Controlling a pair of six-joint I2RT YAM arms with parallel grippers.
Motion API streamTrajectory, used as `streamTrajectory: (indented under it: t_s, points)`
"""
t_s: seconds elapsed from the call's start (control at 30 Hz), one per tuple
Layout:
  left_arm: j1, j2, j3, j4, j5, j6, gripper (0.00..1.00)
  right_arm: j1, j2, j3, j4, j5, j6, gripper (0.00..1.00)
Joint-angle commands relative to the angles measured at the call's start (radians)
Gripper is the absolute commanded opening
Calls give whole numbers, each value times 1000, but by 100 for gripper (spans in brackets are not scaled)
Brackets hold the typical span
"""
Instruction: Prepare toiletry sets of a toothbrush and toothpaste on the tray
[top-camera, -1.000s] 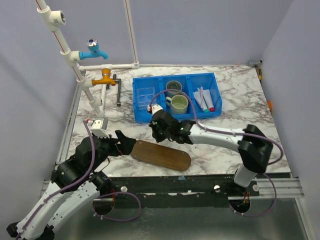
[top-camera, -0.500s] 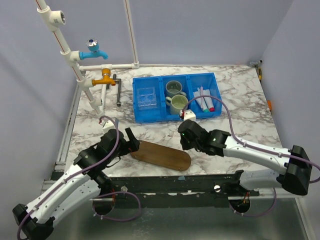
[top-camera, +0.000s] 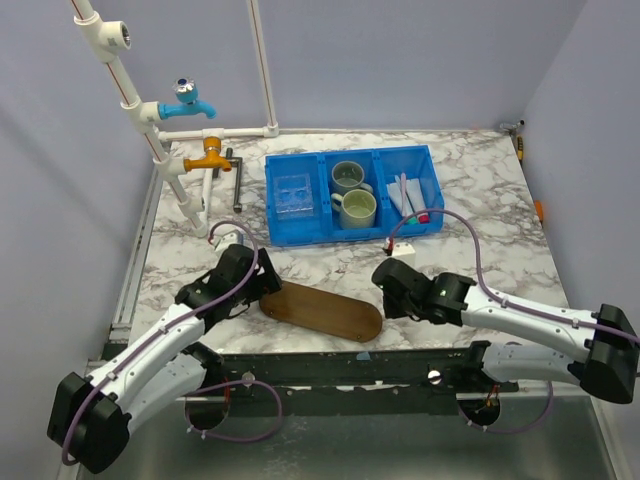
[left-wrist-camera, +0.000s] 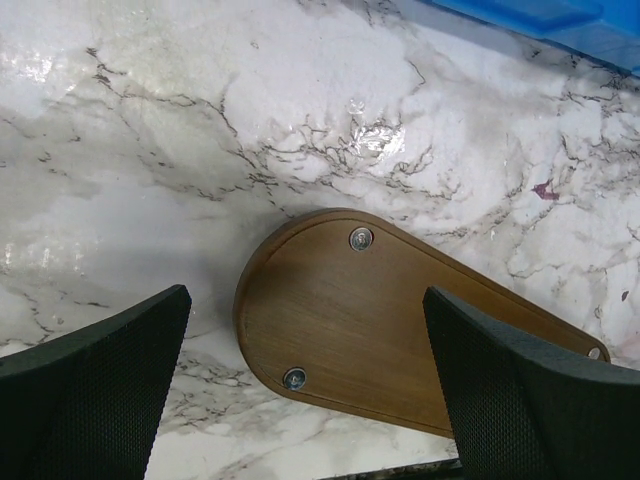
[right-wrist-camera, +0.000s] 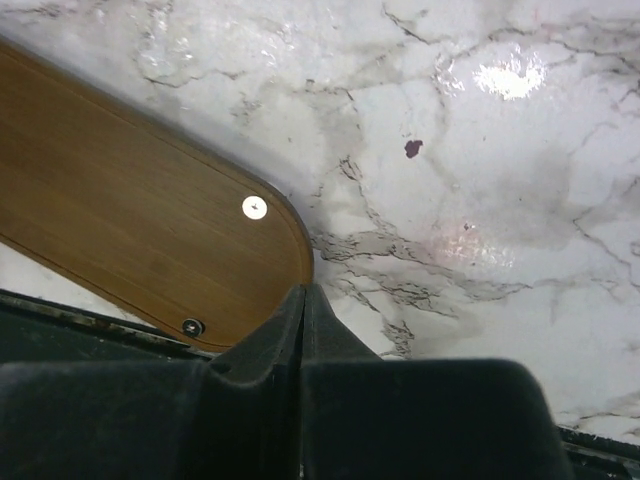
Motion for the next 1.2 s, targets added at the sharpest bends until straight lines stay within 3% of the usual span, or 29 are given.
streamTrajectory:
  t_s: [0.0,0.33,0.67,1.17]
  points:
    - [48,36,-32,134,85,48,99,4,45,-42,-42,-4,115,1]
    - [77,157,-19,246,180,139,98,5,40,-139,17,-88,197,0]
    - [78,234,-19,288,253,164,95,5,76,-200,182,-223,227,0]
    - [74,149,-85,304,407,170,92,4,84,-135,125,-50,329,0]
